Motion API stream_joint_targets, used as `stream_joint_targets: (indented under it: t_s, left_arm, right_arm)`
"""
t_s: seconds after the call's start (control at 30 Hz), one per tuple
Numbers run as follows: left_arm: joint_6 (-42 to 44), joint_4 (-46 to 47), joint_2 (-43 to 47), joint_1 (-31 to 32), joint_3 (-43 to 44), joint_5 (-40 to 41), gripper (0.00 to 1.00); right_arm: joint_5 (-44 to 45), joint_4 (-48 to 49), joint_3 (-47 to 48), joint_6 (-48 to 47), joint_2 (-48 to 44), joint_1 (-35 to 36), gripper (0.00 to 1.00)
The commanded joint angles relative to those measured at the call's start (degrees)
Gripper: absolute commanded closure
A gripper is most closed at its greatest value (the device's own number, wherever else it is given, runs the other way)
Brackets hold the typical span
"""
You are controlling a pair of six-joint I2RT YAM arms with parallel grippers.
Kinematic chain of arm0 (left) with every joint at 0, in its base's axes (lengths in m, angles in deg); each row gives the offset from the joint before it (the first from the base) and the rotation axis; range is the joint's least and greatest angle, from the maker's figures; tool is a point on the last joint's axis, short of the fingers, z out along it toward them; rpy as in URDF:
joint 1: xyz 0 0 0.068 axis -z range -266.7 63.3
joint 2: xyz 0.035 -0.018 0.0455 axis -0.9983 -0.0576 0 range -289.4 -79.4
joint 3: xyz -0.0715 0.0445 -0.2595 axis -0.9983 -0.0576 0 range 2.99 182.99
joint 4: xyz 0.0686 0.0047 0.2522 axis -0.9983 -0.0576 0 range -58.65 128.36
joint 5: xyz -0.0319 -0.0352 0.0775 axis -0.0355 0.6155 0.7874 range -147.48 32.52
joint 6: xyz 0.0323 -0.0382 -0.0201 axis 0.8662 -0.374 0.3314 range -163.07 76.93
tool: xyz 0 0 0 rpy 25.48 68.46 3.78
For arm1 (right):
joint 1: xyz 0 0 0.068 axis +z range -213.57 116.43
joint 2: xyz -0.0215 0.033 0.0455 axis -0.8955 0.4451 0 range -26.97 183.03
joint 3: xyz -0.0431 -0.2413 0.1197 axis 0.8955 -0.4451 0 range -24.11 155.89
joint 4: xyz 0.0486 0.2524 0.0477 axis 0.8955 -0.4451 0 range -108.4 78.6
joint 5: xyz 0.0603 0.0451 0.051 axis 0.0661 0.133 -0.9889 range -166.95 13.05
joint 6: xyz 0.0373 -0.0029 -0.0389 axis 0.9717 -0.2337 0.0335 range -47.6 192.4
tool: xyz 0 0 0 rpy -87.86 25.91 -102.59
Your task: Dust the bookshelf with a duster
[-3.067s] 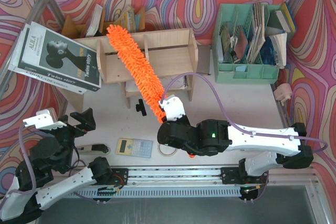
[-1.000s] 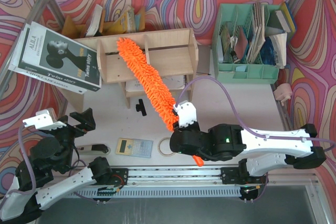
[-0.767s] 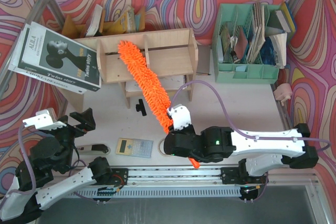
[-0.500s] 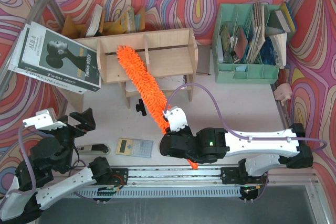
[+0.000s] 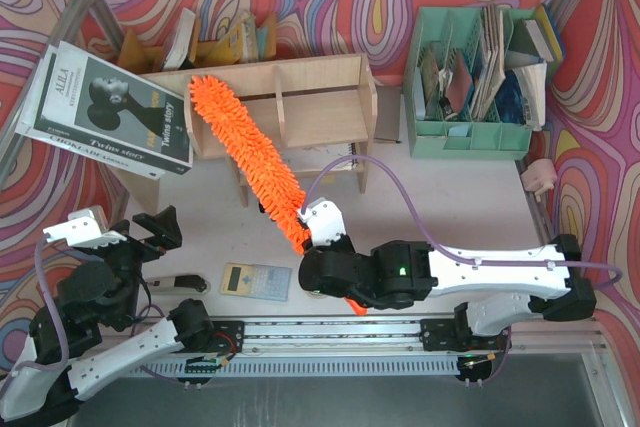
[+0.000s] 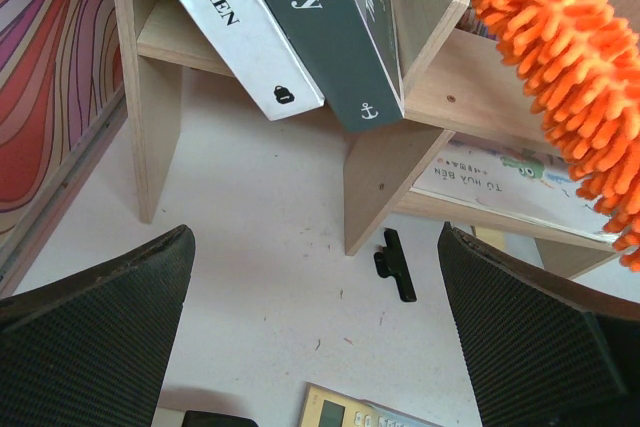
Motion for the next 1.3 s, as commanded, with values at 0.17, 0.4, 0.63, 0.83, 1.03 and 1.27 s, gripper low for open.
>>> stream_joint_targets:
  t_s: [0.17, 0.4, 0.63, 0.83, 1.03, 1.27]
  left_arm:
    - [-0.27, -0.76, 0.39, 0.18, -0.43, 1.1, 0.02]
    - [-0.39, -0.78, 0.56, 0.18, -0.35, 1.0, 0.02]
    - [-0.41, -0.86, 0.73, 0.18, -0.36, 0.95, 0.02]
    - [-0.41, -0.86, 0.56, 0.18, -0.32, 0.94, 0.02]
    - [-0.41, -0.9, 0.46, 0.19, -0.3, 0.86, 0.02]
    - [-0.5, -0.92, 0.82, 0.18, -0.34, 0.83, 0.01]
  right_arm:
    - [2.2, 1.6, -2.72, 2.1, 1.37, 0.01, 1.0]
    - [6.38, -1.3, 1.45, 0.63, -0.51, 0.01, 1.0]
    - [6.91, -2.14, 0.29, 1.74, -1.55, 0.03, 1.0]
    - [3.26, -0.11, -4.2, 4.05, -0.11, -0.26, 1.0]
    - [4.41, -1.48, -3.85, 4.24, -0.45, -0.89, 1.0]
    - [8.6, -4.73, 1.95, 1.25, -4.2, -0.96, 1.0]
